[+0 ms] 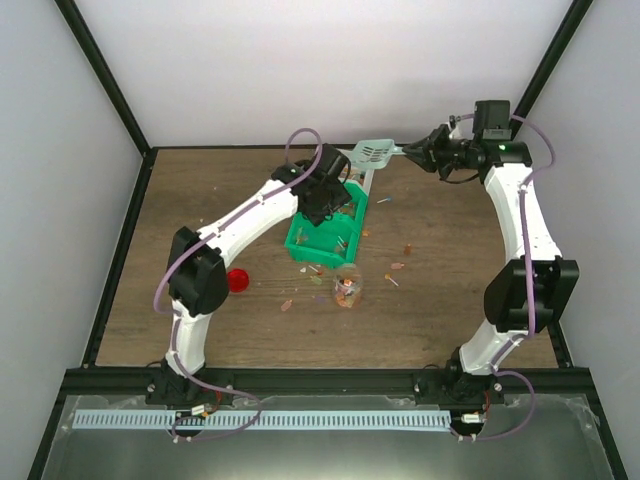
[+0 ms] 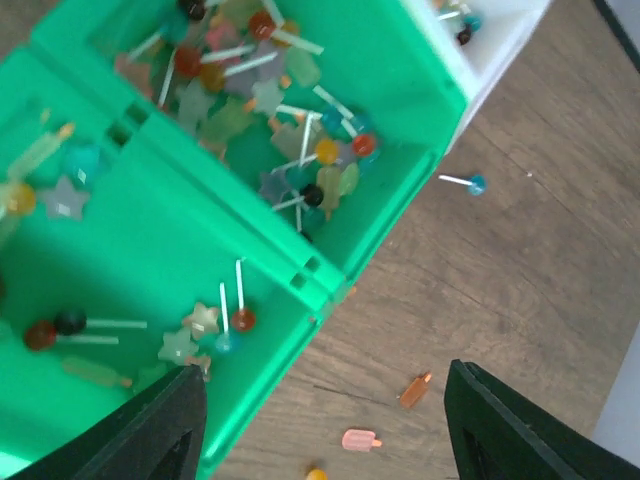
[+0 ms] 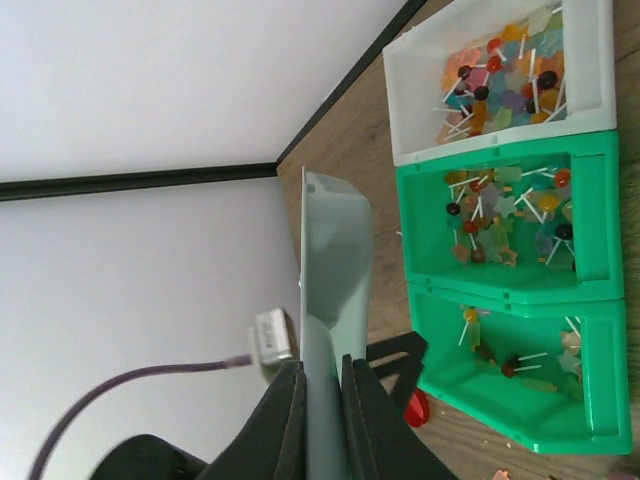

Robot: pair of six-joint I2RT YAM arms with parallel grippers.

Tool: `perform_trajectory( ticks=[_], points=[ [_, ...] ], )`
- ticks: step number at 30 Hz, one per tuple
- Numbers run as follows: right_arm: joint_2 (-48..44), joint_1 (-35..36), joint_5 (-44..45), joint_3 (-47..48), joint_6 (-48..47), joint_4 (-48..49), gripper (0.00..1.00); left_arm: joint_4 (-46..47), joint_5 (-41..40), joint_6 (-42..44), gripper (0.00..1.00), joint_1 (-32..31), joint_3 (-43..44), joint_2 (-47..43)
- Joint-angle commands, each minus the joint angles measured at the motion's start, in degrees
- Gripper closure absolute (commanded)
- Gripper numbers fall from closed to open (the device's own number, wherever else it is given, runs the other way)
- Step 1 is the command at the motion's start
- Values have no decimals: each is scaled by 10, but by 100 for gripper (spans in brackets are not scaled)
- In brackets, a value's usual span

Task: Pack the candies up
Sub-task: Adjust the storage box at the center of the board.

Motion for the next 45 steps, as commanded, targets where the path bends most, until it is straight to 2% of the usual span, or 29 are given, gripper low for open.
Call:
perform_trajectory(
  ticks=[1, 6, 20, 26, 31, 38, 45],
  points=[
    [-6, -13, -45, 11, -1, -1, 99, 37, -35, -165, 31, -7, -34, -29],
    [7, -47, -72, 4, -18, 1, 99, 15, -54, -184, 29, 0, -30, -2],
    [40, -70, -63, 28, -34, -7, 99, 63, 19, -221, 29, 43, -25, 100],
    [49, -70, -54, 12, -45, -11, 99, 52, 16, -197, 43, 50, 7, 124],
    [55, -70, -61, -4, -43, -5, 99, 60, 29, -157, 58, 52, -17, 120],
    [56, -70, -58, -11, -50, -6, 99, 101, 55, -114, 65, 57, -23, 123],
    [50, -70, -56, -31, -59, -7, 99, 89, 65, -91, 66, 72, 6, 137]
  ],
)
